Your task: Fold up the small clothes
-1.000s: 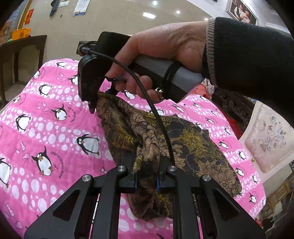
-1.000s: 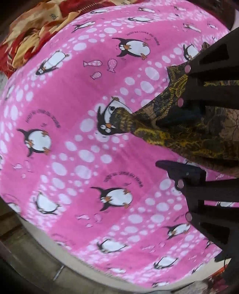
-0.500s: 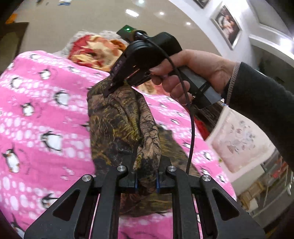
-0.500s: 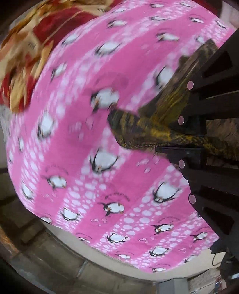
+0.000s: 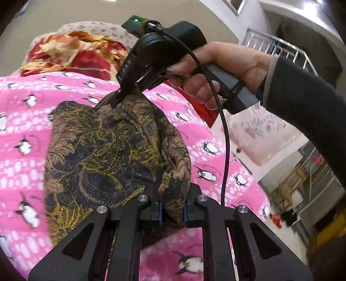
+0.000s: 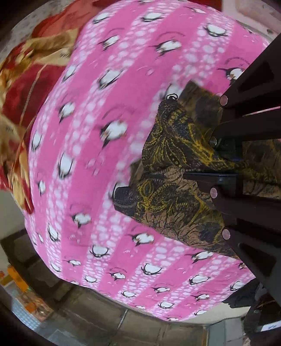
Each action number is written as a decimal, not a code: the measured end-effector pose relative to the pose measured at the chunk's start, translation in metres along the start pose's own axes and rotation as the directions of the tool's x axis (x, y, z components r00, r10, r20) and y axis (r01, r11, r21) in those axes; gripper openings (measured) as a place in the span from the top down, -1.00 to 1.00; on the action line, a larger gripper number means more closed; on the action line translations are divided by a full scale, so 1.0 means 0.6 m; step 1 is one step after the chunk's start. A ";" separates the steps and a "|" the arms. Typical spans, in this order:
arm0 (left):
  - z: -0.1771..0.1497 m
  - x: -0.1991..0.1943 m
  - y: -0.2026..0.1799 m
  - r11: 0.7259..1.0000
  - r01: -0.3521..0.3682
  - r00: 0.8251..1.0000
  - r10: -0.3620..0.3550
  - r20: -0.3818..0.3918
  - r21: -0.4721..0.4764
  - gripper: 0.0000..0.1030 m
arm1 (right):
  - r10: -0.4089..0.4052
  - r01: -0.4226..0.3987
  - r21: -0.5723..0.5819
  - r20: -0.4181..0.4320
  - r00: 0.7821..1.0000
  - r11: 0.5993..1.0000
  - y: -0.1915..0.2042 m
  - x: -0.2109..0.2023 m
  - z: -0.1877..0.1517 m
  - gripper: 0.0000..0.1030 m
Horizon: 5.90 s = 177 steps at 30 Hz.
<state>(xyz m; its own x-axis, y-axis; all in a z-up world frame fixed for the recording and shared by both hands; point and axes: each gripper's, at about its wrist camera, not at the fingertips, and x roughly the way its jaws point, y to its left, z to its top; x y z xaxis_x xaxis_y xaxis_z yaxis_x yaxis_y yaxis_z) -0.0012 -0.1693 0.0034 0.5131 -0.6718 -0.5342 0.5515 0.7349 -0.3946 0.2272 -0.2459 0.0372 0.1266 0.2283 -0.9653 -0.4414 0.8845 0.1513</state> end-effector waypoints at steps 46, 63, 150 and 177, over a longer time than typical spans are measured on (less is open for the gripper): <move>0.080 -0.057 0.141 0.958 -0.252 0.968 0.251 -0.027 -0.135 0.72 | -0.160 0.151 0.057 0.431 0.888 0.987 0.085 -0.039 -0.393 0.26; 0.134 0.230 0.234 0.896 -0.416 0.907 0.397 -0.141 -0.152 0.70 | -0.333 0.100 0.544 0.347 0.877 0.833 -0.088 0.102 -0.251 -0.43; 0.022 -0.081 0.508 0.879 -0.329 0.944 0.302 -0.133 -0.344 0.37 | 0.323 -0.517 0.255 0.541 0.777 0.817 0.022 0.208 -0.122 0.63; -0.027 -0.196 0.388 0.925 -0.241 0.967 0.206 -0.148 -0.293 0.57 | -0.038 0.098 -0.165 0.333 0.942 0.981 0.247 0.153 -0.270 0.33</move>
<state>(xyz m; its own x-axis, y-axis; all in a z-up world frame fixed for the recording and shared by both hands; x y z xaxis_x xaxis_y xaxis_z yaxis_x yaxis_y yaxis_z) 0.0562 0.0821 -0.0377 0.5121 -0.4852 -0.7088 0.1939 0.8692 -0.4549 0.0297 -0.1600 -0.0633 0.4319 0.3169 -0.8444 -0.5673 0.8233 0.0188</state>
